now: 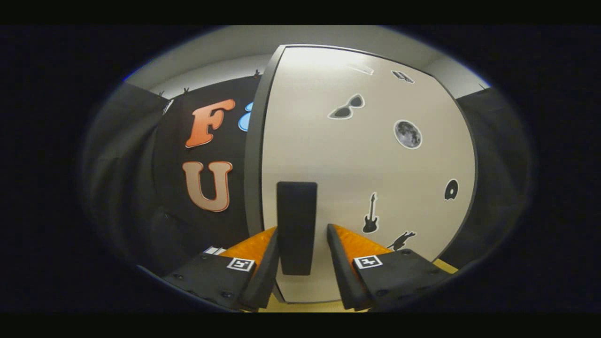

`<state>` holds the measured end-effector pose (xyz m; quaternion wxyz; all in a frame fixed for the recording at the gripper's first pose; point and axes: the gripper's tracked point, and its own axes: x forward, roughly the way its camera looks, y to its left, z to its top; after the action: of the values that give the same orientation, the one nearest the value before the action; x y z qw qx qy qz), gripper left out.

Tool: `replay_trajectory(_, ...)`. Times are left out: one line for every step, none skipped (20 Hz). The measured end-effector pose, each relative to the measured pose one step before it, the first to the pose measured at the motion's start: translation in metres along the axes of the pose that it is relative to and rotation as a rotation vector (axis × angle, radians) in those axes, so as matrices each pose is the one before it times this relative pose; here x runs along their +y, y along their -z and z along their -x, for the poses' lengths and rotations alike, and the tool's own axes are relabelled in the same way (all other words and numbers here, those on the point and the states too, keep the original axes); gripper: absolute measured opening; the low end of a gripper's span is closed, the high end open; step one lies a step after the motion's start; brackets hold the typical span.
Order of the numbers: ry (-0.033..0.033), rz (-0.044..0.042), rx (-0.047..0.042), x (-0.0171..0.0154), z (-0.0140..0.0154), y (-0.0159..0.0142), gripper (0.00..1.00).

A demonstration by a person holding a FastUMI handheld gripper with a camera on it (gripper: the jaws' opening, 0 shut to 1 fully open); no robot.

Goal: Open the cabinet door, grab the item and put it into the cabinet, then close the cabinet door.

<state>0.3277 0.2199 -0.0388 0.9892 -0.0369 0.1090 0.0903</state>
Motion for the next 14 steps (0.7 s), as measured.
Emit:
replay_trajectory(-0.01066, -0.00385, 0.00289, 0.00385, 0.00079, 0.00003, 0.55)
replay_trajectory(-0.00538, -0.00077, -0.00205, -0.00114, -0.00100, -0.00001, 0.41)
replay_trajectory(-0.00759, -0.00288, 0.00161, -0.00087, 0.00099, 0.00099, 0.39)
replay_trajectory(-0.00735, -0.01417, -0.00137, 0.00005, -0.00021, -0.00046, 0.37)
replay_trajectory(-0.00695, -0.00896, 0.00369, 0.00071, 0.00069, 0.00039, 0.37)
replay_trajectory(-0.00514, 0.00084, 0.00406, -0.00073, 0.00045, 0.00011, 0.33)
replay_trajectory(-0.00295, 0.00369, 0.00336, 0.00000, 0.00180, 0.00003, 0.33)
replay_trajectory(-0.00263, 0.00392, 0.00484, 0.00002, 0.00205, 0.00068, 0.33)
replay_trajectory(-0.00338, 0.00275, 0.00147, -0.00005, 0.00359, 0.00005, 0.33)
replay_trajectory(-0.00464, 0.00172, -0.00177, 0.00006, 0.00385, 0.00002, 0.33)
replay_trajectory(-0.00599, -0.00213, -0.00418, 0.00026, 0.00601, -0.00018, 0.33)
replay_trajectory(-0.00902, -0.00067, -0.00673, 0.00267, 0.00837, -0.00114, 0.33)
replay_trajectory(-0.00836, -0.00008, -0.00813, 0.00003, 0.00980, -0.00117, 0.33)
replay_trajectory(-0.00552, -0.00155, -0.00903, -0.00385, 0.01420, -0.00126, 0.33)
